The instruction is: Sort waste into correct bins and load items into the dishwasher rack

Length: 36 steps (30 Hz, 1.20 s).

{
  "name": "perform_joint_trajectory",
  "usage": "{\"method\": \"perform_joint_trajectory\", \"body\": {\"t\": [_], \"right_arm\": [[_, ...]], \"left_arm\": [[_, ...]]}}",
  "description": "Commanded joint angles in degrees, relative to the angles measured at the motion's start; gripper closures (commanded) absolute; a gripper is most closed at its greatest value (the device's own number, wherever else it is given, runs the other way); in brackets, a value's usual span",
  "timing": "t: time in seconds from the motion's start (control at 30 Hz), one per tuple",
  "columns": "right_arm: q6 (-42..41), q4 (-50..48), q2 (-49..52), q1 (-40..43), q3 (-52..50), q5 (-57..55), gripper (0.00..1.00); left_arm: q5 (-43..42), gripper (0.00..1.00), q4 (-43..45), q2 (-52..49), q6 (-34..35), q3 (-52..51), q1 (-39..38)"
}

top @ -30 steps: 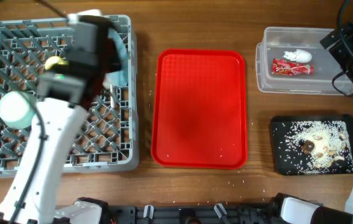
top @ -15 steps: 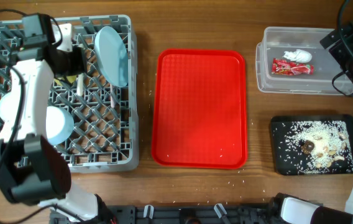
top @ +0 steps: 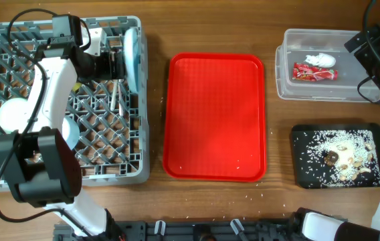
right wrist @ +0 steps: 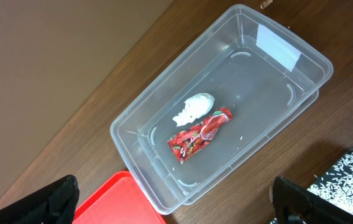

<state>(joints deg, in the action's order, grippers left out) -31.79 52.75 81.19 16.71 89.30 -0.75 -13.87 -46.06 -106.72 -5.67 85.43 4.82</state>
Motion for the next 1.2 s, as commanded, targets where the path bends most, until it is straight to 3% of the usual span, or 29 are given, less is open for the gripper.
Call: {"method": "perform_joint_trajectory", "body": {"t": [0.0, 0.23, 0.5, 0.6, 0.73, 0.8, 0.9, 1.03, 1.17], "right_arm": [[0.1, 0.1, -0.7, 0.0, -0.4, -1.4, 0.0], [0.1, 0.0, -0.7, 0.0, -0.4, -1.4, 0.0], [0.1, 0.0, -0.7, 0.0, -0.4, -1.4, 0.0], [0.1, 0.0, -0.7, 0.0, -0.4, -1.4, 0.0], [0.1, 0.0, -0.7, 0.0, -0.4, -1.4, 0.0], [0.1, 0.1, -0.7, 0.0, -0.4, -1.3, 0.0], [0.1, 0.0, -0.7, 0.0, -0.4, -1.4, 0.0], [0.1, 0.0, -0.7, 0.0, -0.4, -1.4, 0.0], [0.1, 0.0, -0.7, 0.0, -0.4, -1.4, 0.0]], "left_arm": [[0.9, 0.0, 0.0, 3.3, 3.6, 0.9, 0.5], [3.4, 0.0, -4.4, 19.7, 15.2, 1.5, 5.7], [-2.1, 0.0, -18.8, 37.2, 15.1, 0.2, 4.7], [-2.2, 0.0, -19.0, 51.1, 15.7, -10.3, 2.7], [-2.2, 0.0, -20.7, 73.2, 31.3, -27.5, 2.0], [-2.2, 0.0, -23.8, 79.8, 37.2, -29.9, 2.0], [-2.2, 0.0, -26.8, 86.2, 37.7, -29.9, 2.0], [-3.0, 0.0, -28.6, 87.4, 39.1, -29.9, 2.0], [-2.0, 0.0, -26.7, 87.4, 30.5, -32.3, 2.0]]}}
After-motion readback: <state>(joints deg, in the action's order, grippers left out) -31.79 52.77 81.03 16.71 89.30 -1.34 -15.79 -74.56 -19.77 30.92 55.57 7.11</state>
